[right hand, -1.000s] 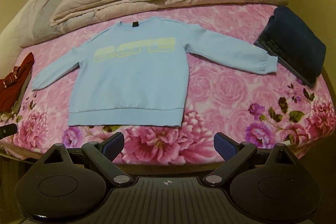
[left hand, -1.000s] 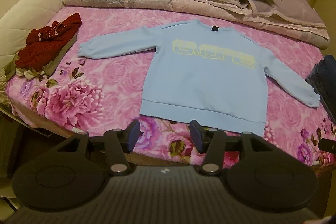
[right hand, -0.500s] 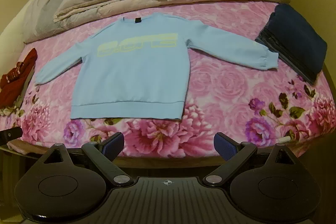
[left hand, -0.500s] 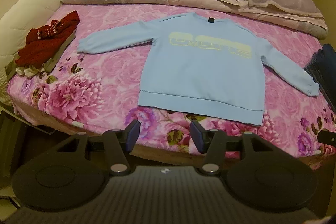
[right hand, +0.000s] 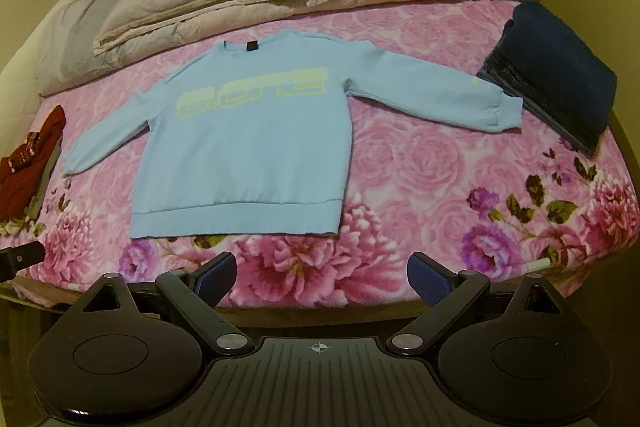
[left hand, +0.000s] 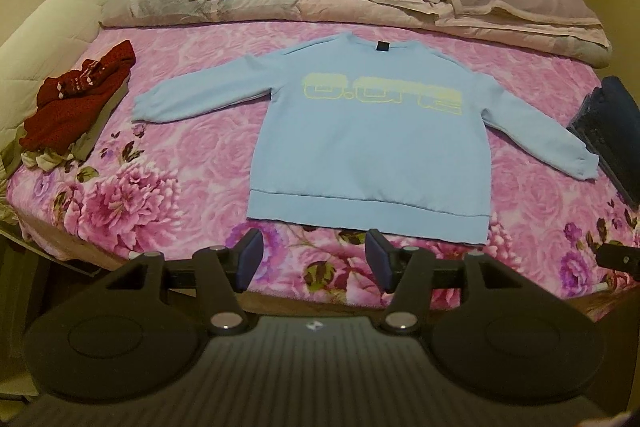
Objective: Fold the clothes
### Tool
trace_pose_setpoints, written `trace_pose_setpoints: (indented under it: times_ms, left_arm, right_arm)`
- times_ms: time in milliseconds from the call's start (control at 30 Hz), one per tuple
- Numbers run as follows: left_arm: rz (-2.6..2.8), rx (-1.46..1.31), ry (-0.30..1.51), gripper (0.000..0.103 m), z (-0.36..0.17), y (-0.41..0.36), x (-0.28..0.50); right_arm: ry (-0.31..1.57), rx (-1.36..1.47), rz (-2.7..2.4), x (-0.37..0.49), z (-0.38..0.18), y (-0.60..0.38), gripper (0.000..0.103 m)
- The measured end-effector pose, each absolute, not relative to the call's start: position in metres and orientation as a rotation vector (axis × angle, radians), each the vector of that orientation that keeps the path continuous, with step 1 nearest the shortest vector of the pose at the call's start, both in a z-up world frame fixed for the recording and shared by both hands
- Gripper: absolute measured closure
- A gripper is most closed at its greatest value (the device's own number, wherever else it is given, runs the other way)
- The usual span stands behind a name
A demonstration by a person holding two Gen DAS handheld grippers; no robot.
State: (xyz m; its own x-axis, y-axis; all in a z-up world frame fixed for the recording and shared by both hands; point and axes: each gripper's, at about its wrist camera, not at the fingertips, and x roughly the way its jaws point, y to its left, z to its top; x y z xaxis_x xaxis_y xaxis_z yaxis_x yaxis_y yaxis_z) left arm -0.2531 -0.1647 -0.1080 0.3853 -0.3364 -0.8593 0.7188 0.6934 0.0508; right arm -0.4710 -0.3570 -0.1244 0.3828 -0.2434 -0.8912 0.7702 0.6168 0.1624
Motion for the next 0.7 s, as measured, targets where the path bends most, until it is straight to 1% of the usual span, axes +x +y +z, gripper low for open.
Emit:
trace_pose_setpoints:
  times_ms: [467,700]
  left_arm:
    - [-0.740,0.461,0.949,0.049,-0.117,-0.193,-0.246]
    - [-0.758,0.453,0.975,0.048,-0.129,-0.208,-0.226]
  right_arm:
    - [0.959,0.646,-0.731,-0.467,-0.128,-0.378,0.008]
    - [0.974,0.646,-0.746,-0.453,-0.132,-0.391,0.008]
